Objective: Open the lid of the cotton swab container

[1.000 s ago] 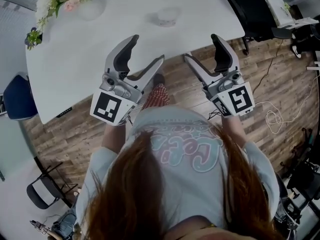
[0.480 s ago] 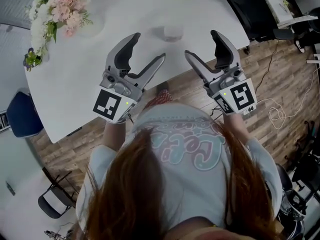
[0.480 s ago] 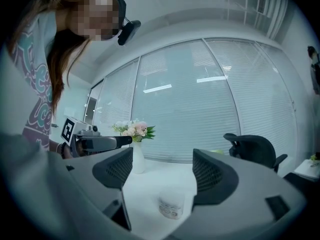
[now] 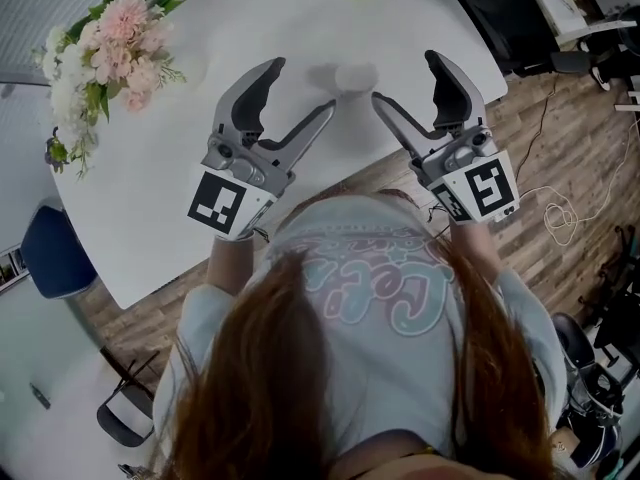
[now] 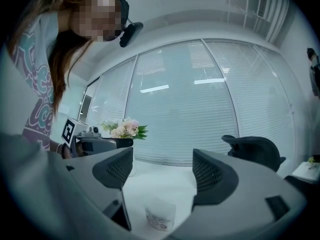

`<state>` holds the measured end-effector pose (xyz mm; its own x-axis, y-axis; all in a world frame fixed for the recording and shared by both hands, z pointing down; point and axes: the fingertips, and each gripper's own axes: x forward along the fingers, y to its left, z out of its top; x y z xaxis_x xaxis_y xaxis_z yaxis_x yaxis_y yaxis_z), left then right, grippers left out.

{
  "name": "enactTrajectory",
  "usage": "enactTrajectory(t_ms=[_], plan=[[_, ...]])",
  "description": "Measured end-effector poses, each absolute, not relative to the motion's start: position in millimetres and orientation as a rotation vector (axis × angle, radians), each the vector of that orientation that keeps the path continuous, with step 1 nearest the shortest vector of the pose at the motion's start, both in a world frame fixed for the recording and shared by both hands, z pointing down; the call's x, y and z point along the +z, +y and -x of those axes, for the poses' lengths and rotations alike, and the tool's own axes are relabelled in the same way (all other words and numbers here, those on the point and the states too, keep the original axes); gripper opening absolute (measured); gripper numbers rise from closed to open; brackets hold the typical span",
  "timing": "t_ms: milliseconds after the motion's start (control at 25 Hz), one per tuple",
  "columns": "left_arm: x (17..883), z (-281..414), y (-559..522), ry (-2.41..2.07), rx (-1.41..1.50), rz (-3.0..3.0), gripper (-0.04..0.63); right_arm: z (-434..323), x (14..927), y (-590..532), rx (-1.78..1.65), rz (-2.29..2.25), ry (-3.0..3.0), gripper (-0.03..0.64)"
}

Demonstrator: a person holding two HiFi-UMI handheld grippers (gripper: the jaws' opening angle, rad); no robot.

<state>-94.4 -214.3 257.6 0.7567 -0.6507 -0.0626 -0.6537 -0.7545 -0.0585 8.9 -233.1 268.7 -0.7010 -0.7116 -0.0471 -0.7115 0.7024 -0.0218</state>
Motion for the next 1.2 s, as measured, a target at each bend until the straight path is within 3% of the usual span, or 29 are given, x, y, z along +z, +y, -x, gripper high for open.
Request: enactTrajectory(t_ms=[1200], plan=[[350,52,-239,0.926,-0.184,3.088,0.279,-24,290,-240,-0.050,1.157,2.907,0.374]])
